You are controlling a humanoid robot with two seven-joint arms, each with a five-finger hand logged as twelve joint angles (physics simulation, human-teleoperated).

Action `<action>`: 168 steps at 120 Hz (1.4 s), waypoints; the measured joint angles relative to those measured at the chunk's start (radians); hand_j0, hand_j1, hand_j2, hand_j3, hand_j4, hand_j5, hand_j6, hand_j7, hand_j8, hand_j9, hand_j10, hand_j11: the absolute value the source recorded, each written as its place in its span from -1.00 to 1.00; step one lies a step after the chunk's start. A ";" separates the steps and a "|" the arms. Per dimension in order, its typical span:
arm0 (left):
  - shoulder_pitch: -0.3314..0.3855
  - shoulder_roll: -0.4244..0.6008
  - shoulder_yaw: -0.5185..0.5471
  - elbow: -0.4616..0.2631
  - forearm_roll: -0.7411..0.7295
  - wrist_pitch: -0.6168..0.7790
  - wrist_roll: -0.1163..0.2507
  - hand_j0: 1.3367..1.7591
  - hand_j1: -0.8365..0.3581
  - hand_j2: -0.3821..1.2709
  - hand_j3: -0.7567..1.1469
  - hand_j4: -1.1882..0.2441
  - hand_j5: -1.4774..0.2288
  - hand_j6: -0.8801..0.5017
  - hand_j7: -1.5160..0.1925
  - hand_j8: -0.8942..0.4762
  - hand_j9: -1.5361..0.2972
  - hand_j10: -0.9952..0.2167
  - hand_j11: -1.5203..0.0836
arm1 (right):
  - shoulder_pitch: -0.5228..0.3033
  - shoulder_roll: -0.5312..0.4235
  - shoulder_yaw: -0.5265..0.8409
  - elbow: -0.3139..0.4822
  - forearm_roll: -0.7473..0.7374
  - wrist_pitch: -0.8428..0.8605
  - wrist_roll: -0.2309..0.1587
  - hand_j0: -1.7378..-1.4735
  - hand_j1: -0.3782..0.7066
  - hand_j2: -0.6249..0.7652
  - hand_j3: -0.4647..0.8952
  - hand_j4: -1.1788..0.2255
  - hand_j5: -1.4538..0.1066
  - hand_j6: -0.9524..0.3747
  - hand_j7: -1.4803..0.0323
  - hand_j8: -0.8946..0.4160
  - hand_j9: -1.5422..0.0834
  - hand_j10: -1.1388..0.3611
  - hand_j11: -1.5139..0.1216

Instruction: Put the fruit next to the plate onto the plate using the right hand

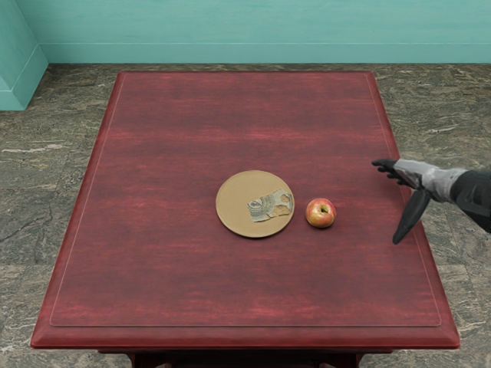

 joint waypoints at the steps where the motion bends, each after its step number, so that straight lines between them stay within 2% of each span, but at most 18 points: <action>1: 0.000 0.000 0.000 0.000 0.000 0.000 0.000 0.52 0.97 -0.54 -0.21 0.65 0.72 0.26 0.77 0.30 0.67 0.63 0.89 | -0.001 0.000 0.000 0.001 0.000 -0.001 0.000 -0.40 -0.94 -0.10 -0.32 0.66 0.85 0.42 0.95 0.35 0.89 0.50 0.84; 9: 0.000 0.000 0.000 0.000 0.000 0.000 0.000 0.52 0.97 -0.54 -0.21 0.65 0.72 0.26 0.77 0.30 0.67 0.63 0.89 | -0.007 0.005 0.003 0.007 0.001 -0.026 0.002 -0.40 -0.93 -0.10 -0.32 0.66 0.85 0.41 0.94 0.34 0.88 0.50 0.84; 30: 0.000 0.000 0.000 0.000 0.000 0.000 0.000 0.52 0.97 -0.54 -0.21 0.65 0.72 0.26 0.77 0.30 0.67 0.63 0.89 | -0.048 0.099 0.001 0.049 -0.023 -0.216 0.006 -0.40 -0.93 -0.10 -0.32 0.66 0.85 0.42 0.95 0.35 0.89 0.51 0.84; 58: 0.000 0.000 0.000 0.000 0.000 0.000 0.000 0.52 0.97 -0.54 -0.21 0.65 0.72 0.26 0.76 0.29 0.67 0.63 0.89 | -0.084 0.108 0.003 0.118 -0.058 -0.280 0.007 -0.40 -0.89 -0.11 -0.32 0.64 0.82 0.39 0.91 0.32 0.85 0.48 0.81; 77: 0.000 0.000 0.000 0.000 0.000 0.000 0.000 0.52 0.97 -0.54 -0.21 0.65 0.72 0.26 0.77 0.29 0.67 0.63 0.89 | -0.080 0.111 -0.005 0.126 -0.091 -0.283 0.004 -0.40 -0.67 -0.13 -0.32 0.50 0.65 0.24 0.74 0.17 0.70 0.35 0.65; 93: 0.000 0.000 0.000 0.000 0.000 0.000 0.000 0.52 0.97 -0.54 -0.21 0.65 0.72 0.26 0.77 0.30 0.67 0.63 0.89 | -0.070 0.115 -0.010 0.130 -0.150 -0.243 -0.067 -0.40 -0.55 -0.15 -0.32 0.42 0.57 0.16 0.65 0.09 0.61 0.28 0.57; 112: 0.000 0.000 0.000 0.000 0.000 0.000 0.000 0.52 0.97 -0.54 -0.21 0.65 0.72 0.26 0.77 0.29 0.67 0.63 0.89 | -0.047 0.126 -0.011 0.132 -0.173 -0.214 -0.110 -0.40 -0.46 -0.16 -0.32 0.36 0.49 0.09 0.58 0.02 0.54 0.22 0.50; 140: 0.001 0.000 0.000 0.000 0.000 0.000 0.000 0.52 0.97 -0.54 -0.21 0.65 0.72 0.26 0.77 0.30 0.67 0.63 0.89 | -0.026 0.160 -0.011 0.133 -0.178 -0.182 -0.125 -0.40 -0.25 -0.19 -0.32 0.23 0.34 -0.05 0.42 -0.12 0.39 0.10 0.35; 168: 0.000 0.000 0.000 0.000 0.000 0.000 0.000 0.52 0.97 -0.54 -0.21 0.65 0.72 0.26 0.76 0.29 0.67 0.63 0.89 | -0.064 0.166 -0.008 0.186 -0.211 -0.273 -0.122 -0.40 -0.23 -0.19 -0.32 0.21 0.32 -0.06 0.40 -0.14 0.38 0.08 0.33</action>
